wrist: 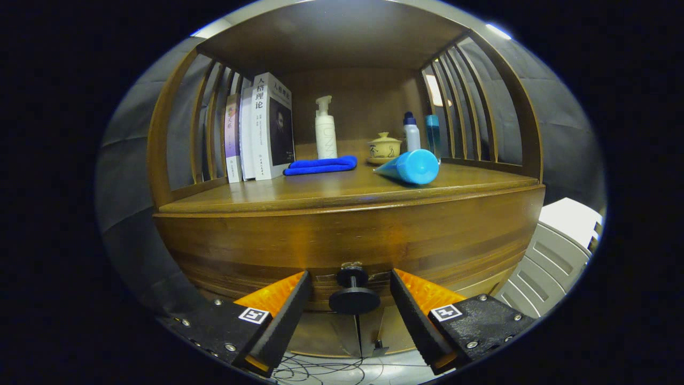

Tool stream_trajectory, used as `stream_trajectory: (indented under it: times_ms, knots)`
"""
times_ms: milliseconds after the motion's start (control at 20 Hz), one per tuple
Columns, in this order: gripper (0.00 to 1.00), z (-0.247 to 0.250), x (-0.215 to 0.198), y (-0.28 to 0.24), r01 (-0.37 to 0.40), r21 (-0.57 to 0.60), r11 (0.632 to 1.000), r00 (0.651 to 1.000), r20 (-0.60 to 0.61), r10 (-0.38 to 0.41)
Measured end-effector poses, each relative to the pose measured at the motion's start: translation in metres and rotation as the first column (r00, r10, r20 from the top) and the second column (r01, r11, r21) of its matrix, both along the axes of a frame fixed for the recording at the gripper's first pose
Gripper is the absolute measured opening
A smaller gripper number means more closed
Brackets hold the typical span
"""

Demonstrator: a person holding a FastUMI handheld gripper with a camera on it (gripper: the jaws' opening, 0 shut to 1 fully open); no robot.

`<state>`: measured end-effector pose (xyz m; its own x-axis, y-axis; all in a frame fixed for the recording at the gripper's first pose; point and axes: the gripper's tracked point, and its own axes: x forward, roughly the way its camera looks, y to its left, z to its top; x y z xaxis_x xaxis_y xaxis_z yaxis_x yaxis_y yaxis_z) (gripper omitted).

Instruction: Pull open the drawer, take out the items inside it, and place them on the countertop above the cabinet.

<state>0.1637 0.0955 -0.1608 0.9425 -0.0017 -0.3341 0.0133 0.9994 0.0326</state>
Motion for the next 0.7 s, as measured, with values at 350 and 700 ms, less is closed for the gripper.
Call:
stream_trajectory:
  times_ms: [350, 700]
  knots:
    - [0.94, -0.001, 0.000, 0.000, -0.003, -0.002, 1.000, 0.998, 0.064, 0.003]
    - [0.94, 0.012, -0.002, -0.005, 0.008, -0.015, 1.000, 0.993, 0.120, -0.007]
